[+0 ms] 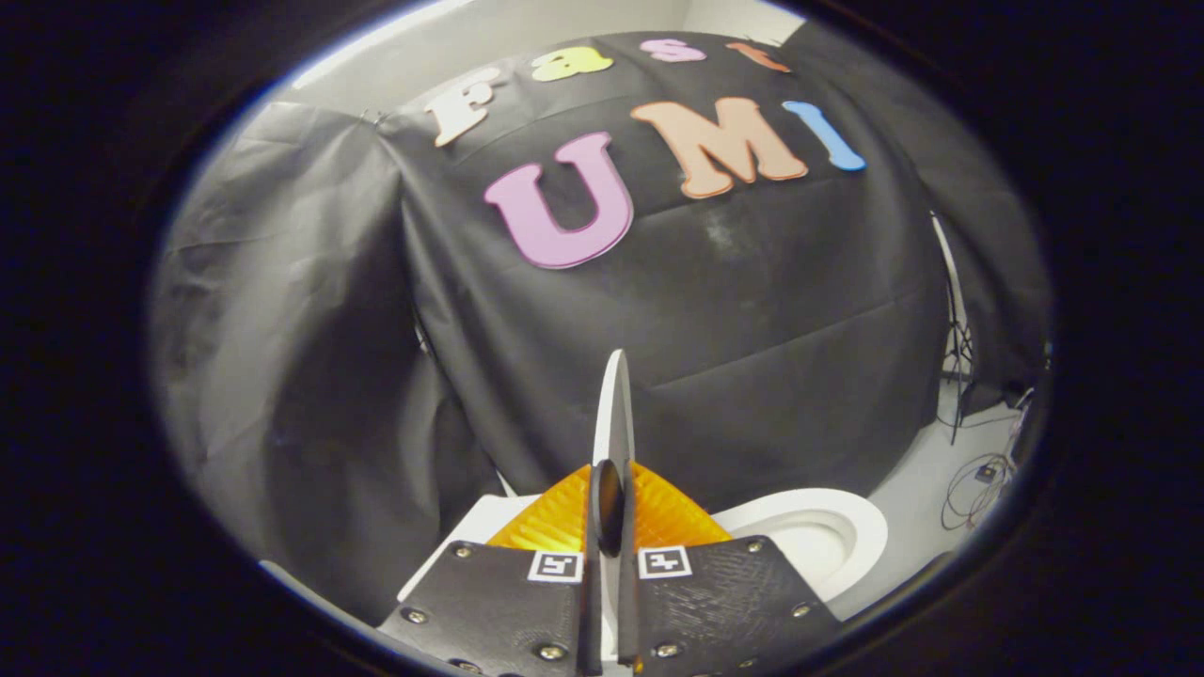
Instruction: Open the toilet lid.
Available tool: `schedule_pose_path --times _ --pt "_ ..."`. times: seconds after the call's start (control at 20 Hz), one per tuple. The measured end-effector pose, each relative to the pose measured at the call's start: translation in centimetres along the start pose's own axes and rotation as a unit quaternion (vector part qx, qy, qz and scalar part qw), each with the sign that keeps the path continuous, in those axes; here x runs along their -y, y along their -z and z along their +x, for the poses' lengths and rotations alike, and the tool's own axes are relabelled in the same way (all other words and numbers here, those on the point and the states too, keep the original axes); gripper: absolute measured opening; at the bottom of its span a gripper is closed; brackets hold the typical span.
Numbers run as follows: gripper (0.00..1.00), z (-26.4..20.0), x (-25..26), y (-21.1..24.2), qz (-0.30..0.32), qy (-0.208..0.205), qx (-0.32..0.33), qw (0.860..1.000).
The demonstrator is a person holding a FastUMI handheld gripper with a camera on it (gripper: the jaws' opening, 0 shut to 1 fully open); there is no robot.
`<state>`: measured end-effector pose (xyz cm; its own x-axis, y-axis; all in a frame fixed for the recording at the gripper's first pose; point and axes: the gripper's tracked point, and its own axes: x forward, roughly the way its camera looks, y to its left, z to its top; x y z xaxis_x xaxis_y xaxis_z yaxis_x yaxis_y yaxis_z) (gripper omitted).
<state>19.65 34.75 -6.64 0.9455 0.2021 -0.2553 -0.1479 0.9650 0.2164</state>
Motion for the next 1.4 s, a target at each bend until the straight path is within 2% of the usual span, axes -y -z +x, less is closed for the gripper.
schedule_pose_path --times 0.35,0.9,1.4 --pt "0.07 0.6 -4.1 0.3 0.017 -0.051 0.012 0.998" --pt "0.07 1.3 -11.0 2.5 -0.047 -0.111 -0.011 0.993" --pt "0.07 1.0 -14.4 4.1 -0.115 -0.124 -0.022 0.985"
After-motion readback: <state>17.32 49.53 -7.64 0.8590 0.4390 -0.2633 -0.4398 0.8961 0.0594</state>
